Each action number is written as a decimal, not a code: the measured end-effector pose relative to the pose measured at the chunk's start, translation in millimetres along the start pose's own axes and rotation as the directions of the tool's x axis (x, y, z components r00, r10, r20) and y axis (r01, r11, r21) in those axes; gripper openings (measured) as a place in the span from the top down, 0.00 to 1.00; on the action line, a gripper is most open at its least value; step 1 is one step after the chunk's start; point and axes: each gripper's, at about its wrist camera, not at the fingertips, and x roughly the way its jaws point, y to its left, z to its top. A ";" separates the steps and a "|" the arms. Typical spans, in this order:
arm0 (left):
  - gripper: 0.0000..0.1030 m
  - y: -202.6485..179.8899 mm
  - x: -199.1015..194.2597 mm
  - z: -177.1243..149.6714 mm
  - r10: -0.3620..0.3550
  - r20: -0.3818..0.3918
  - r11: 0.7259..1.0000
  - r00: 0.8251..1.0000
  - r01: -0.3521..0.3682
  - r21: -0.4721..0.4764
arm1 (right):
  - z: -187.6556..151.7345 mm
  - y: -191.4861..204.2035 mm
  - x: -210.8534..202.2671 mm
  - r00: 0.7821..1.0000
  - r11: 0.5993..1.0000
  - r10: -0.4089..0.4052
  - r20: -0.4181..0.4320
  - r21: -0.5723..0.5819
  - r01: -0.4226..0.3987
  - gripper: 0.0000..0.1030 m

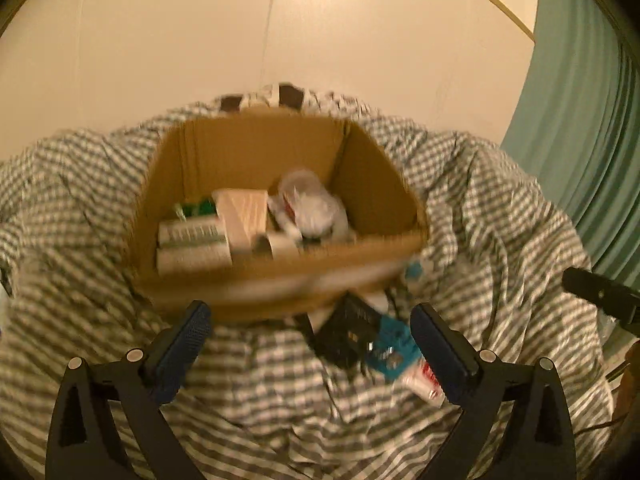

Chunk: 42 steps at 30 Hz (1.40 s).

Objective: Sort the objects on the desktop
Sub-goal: 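Open both grippers over the box and move them back to the bedspread, then grasp the black object with the left gripper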

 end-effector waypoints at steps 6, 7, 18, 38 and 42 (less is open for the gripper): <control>0.01 1.2 34.6 -60.5 0.004 -0.022 1.000 1.000 -0.004 -0.017 | -47.2 -17.9 40.4 0.997 0.999 -0.025 -0.070 0.044 0.028 0.33; 0.01 0.6 40.3 -64.4 0.015 -0.039 1.000 0.999 -0.015 -0.010 | -55.7 -20.3 48.2 0.996 0.998 -0.035 -0.082 0.053 0.039 0.33; 0.01 -3.9 79.6 -60.9 0.012 -0.055 1.000 0.998 -0.011 0.004 | -66.1 -24.2 98.3 0.985 0.996 -0.037 -0.168 0.068 0.049 0.38; 0.12 -33.0 122.7 -42.8 -0.101 -0.101 0.986 0.990 0.114 0.125 | -64.3 -27.5 111.1 0.980 0.996 -0.051 -0.193 0.069 0.065 0.95; 0.35 -31.2 118.8 -43.4 -0.158 -0.137 0.978 0.978 0.174 0.112 | -65.6 -31.4 109.4 0.981 0.994 -0.045 -0.188 0.089 0.062 0.95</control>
